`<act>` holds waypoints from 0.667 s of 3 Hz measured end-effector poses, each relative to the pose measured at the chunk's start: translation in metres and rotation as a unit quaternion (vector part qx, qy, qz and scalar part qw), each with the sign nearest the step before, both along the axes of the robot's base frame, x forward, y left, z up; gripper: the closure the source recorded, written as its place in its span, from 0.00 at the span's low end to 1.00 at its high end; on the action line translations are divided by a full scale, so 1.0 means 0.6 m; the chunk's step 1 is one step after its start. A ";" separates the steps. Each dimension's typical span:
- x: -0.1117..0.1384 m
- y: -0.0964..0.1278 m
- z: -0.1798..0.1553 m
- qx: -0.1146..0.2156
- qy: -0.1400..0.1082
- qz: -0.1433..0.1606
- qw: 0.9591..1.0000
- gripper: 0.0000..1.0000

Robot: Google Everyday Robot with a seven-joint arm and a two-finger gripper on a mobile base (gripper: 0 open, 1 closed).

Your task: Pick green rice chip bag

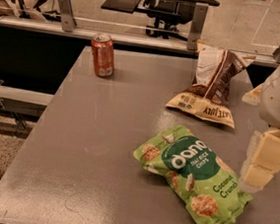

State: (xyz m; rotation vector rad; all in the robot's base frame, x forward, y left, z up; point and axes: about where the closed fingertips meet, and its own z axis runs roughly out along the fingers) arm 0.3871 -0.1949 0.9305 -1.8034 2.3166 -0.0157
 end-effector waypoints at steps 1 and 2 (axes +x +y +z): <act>-0.029 0.012 -0.044 -0.009 0.022 -0.023 0.999 0.00; -0.051 0.019 -0.077 -0.014 0.051 -0.050 0.997 0.00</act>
Offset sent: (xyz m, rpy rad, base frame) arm -0.0513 0.0155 -0.0715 -0.0424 0.1914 -0.1758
